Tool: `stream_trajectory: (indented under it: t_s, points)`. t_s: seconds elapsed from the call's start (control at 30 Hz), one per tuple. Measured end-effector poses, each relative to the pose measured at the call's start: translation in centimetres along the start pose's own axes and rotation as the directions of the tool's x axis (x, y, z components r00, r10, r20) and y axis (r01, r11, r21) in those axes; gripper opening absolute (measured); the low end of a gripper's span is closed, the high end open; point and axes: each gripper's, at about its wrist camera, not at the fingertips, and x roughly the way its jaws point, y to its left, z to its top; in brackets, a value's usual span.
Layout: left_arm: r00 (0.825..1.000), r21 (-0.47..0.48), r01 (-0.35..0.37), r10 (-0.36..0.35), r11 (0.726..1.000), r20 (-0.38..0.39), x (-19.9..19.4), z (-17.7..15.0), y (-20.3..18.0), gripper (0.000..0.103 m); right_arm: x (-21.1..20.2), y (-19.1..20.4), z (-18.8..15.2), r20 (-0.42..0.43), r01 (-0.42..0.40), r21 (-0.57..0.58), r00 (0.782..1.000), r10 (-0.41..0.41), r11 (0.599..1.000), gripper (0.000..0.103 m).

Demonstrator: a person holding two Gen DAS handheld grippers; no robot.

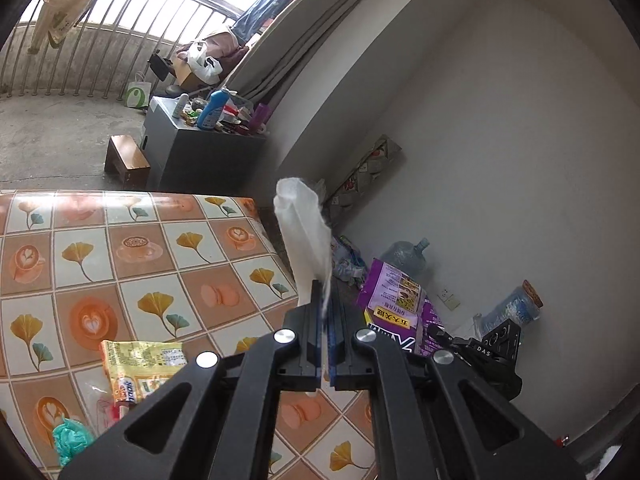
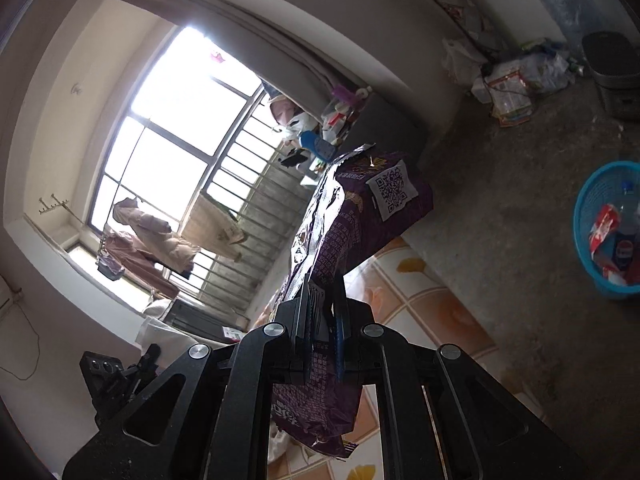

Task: Collect trash
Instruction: 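Carry the tissue and purple bag over the blue wastebasket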

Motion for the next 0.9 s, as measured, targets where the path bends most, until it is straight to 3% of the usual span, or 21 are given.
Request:
stream_trajectory:
  t_s: [0.1, 0.2, 0.3, 0.37, 0.43, 0.63, 0.7, 0.83, 0.9]
  points:
    - [0.997, 0.049, 0.054, -0.051, 0.997, -0.059, 4.2, 0.4, -2.9, 0.001, -3.0, -2.5, 1.0, 0.100, 0.126, 0.017, 0.987, -0.127, 0.992, 0.007]
    - [0.987, 0.099, 0.116, -0.103, 0.988, -0.127, 9.0, 0.4, -6.3, 0.001, -5.2, -4.3, 1.8, 0.187, 0.259, 0.027, 0.947, -0.260, 0.965, 0.007]
    - [0.968, 0.146, 0.175, -0.142, 0.974, -0.208, 14.1, -0.1, -9.8, 0.001, -6.6, -6.8, 2.1, 0.212, 0.337, 0.096, 0.912, -0.350, 0.937, 0.007]
    - [0.946, 0.156, 0.213, -0.164, 0.965, -0.279, 17.7, -1.0, -12.0, 0.001, -7.3, -8.6, 2.0, 0.218, 0.382, 0.152, 0.887, -0.407, 0.912, 0.008]
    - [0.925, 0.177, 0.241, -0.171, 0.954, -0.340, 21.1, -2.1, -14.2, 0.002, -8.0, -10.2, 1.9, 0.234, 0.462, 0.177, 0.838, -0.493, 0.869, 0.008]
    - [0.865, 0.242, 0.301, -0.157, 0.922, -0.476, 29.5, -6.6, -19.3, 0.002, -8.0, -14.0, 2.5, 0.279, 0.747, 0.170, 0.589, -0.758, 0.643, 0.010]
    - [0.850, 0.257, 0.310, -0.146, 0.915, -0.505, 31.8, -7.7, -20.4, 0.002, -6.3, -15.4, 3.0, 0.280, 0.807, 0.141, 0.523, -0.805, 0.573, 0.012]
    - [0.827, 0.271, 0.318, -0.126, 0.908, -0.548, 35.1, -9.5, -21.6, 0.002, -1.7, -19.6, 4.2, 0.259, 0.873, 0.073, 0.451, -0.854, 0.483, 0.013]
    - [0.823, 0.285, 0.313, -0.109, 0.906, -0.558, 36.3, -10.1, -21.9, 0.002, 0.5, -22.2, 4.1, 0.238, 0.891, 0.045, 0.430, -0.871, 0.452, 0.021]
